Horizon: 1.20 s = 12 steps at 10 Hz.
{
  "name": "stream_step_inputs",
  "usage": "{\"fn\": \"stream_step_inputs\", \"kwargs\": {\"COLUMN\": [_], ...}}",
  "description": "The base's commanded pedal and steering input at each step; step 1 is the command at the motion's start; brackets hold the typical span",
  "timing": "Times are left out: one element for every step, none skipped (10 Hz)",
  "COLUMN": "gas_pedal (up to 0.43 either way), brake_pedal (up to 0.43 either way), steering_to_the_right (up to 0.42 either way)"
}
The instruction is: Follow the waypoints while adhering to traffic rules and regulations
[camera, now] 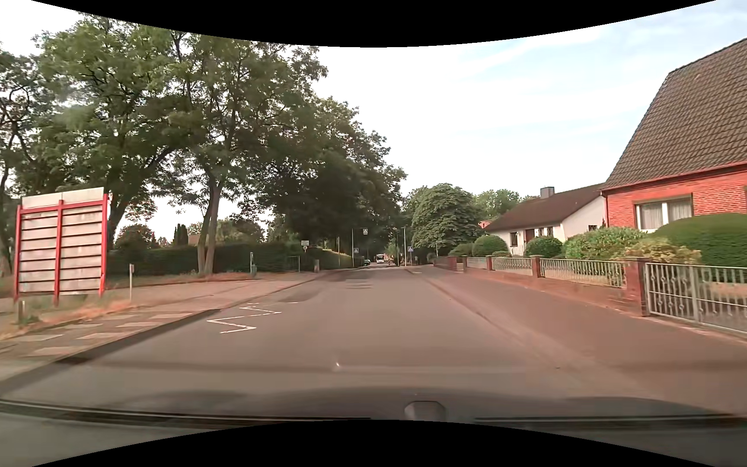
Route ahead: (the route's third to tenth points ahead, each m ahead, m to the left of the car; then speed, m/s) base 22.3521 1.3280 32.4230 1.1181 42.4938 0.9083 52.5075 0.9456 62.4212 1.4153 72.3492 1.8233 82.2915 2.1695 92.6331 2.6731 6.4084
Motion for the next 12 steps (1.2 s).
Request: {"fn": "stream_step_inputs", "kwargs": {"gas_pedal": [0.047,0.047,0.047,0.047,0.047,0.047,0.039,0.039,0.028,0.028,0.02,0.02], "brake_pedal": [0.0,0.0,0.0,0.0,0.0,0.0,0.0,0.0,0.0,0.0,0.0,0.0], "steering_to_the_right": [-0.003,-0.003,-0.003,-0.005,-0.006,-0.006,-0.006,-0.005,-0.004,-0.004,-0.003,-0.001]}}
